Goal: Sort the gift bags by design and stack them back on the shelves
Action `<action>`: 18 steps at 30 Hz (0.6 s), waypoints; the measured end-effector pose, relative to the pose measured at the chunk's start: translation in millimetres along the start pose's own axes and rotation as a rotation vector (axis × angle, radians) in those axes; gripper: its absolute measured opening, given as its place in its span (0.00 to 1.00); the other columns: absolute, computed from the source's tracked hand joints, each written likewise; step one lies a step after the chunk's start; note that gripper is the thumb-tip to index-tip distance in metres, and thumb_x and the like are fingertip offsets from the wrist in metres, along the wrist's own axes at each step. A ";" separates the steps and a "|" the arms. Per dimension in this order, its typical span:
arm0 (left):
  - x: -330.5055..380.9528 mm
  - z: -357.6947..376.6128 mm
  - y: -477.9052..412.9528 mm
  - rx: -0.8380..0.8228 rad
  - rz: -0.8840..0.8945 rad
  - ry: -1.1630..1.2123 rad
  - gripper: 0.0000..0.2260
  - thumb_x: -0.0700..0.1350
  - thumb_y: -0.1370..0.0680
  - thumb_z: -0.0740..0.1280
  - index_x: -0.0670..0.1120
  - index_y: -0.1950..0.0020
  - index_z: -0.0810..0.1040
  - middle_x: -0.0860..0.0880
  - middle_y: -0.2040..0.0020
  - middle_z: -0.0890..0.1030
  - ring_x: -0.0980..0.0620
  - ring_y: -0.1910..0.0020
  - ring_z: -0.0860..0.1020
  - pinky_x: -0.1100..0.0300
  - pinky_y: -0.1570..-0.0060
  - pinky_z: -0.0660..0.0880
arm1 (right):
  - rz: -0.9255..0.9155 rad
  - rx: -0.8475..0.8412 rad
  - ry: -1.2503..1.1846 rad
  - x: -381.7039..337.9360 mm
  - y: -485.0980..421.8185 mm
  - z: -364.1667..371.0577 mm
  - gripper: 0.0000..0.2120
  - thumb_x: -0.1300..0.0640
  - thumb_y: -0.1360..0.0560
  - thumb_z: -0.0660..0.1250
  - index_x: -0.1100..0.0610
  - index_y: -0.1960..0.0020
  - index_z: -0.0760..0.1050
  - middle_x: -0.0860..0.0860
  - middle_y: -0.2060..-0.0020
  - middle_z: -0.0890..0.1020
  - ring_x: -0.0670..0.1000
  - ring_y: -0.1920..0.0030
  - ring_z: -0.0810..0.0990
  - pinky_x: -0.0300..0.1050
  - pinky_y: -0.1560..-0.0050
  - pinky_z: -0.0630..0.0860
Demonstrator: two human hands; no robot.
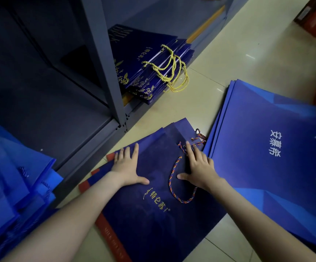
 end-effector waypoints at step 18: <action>20.0 -50.4 67.2 0.153 -0.007 0.132 0.34 0.59 0.34 0.75 0.43 0.40 0.62 0.46 0.39 0.67 0.43 0.43 0.76 0.54 0.54 0.70 | -0.730 -0.004 0.599 -162.5 -9.0 -35.1 0.55 0.38 0.44 0.78 0.61 0.27 0.58 0.56 0.35 0.69 0.55 0.29 0.64 0.55 0.26 0.42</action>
Point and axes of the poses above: each hand's wrist, its own y-axis away from the middle knuckle, its own z-axis out of the palm, x = y × z, the point moved 10 cm from there along -y, towards the middle knuckle
